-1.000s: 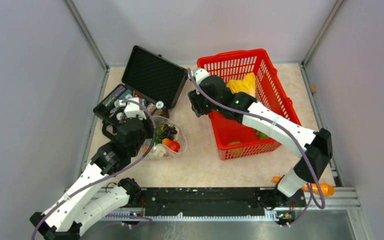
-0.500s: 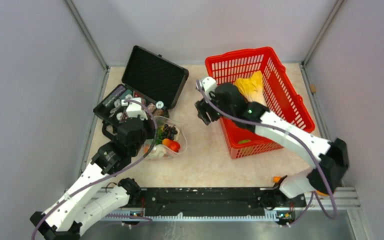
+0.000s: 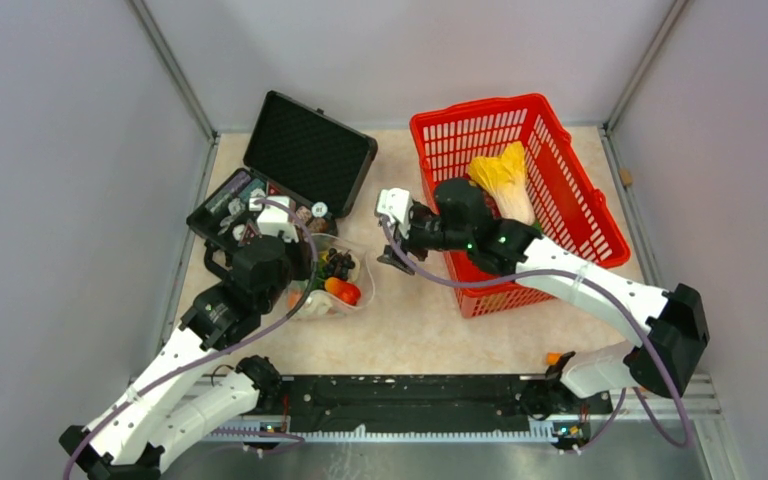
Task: Place the food in the zip-top bag and seal the zipper
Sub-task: Adjust the zipper food storage bag at the center of the board.
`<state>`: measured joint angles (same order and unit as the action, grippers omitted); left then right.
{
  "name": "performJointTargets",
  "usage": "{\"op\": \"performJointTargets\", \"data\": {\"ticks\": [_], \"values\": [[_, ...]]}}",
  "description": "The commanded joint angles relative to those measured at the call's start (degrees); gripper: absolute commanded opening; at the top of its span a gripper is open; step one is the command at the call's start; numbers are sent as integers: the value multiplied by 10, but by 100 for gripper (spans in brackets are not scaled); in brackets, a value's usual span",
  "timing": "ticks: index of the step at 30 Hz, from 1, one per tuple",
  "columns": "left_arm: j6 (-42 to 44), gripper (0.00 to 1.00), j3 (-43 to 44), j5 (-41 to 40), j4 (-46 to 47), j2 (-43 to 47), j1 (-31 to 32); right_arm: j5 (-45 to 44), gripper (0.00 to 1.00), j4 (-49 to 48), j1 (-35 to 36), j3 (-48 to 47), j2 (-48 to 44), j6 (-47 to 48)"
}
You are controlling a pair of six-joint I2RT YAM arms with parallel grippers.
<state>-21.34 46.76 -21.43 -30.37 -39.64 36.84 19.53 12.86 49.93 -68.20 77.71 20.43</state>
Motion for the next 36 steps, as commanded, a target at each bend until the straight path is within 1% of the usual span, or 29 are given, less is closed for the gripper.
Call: {"op": "performJointTargets", "data": {"ticks": [1,3,4,6,9,13,18,19,20,22,23,24,25,28,30,32,35,36], "values": [[18,1,24,14,4,3,-2,25,73,0,7,11,-8,166],[20,1,25,15,2,5,-3,52,73,38,8,12,2,251],[23,1,25,19,1,6,-3,52,73,44,7,16,6,285],[30,1,26,30,1,9,-3,38,74,25,7,25,12,319],[38,1,29,52,-7,10,-3,57,76,26,7,38,21,402],[50,1,29,86,-7,12,-3,84,76,5,7,29,48,439],[65,1,33,120,-11,10,-3,104,70,-27,8,11,76,445],[68,1,35,127,-13,10,-4,104,63,-23,8,8,83,454],[70,1,35,135,-14,9,-3,105,53,-16,9,4,91,468],[74,1,36,146,-14,8,-3,100,46,-25,8,0,100,466],[75,1,36,147,-15,6,-3,101,41,-32,9,5,101,461],[75,1,38,146,-17,4,-4,102,38,-43,8,8,100,456],[75,1,39,144,-20,2,-3,103,38,-58,8,16,96,448],[75,0,39,139,-22,-1,-3,98,27,-98,8,41,79,423],[76,0,39,137,-21,-2,-3,94,16,-88,9,33,72,408],[78,0,40,135,-18,-3,-3,90,0,-56,8,15,74,404],[83,2,44,122,-18,-6,-4,92,0,13,8,-28,83,373],[84,8,49,116,-22,-7,-3,94,0,39,8,-47,85,358]]}}
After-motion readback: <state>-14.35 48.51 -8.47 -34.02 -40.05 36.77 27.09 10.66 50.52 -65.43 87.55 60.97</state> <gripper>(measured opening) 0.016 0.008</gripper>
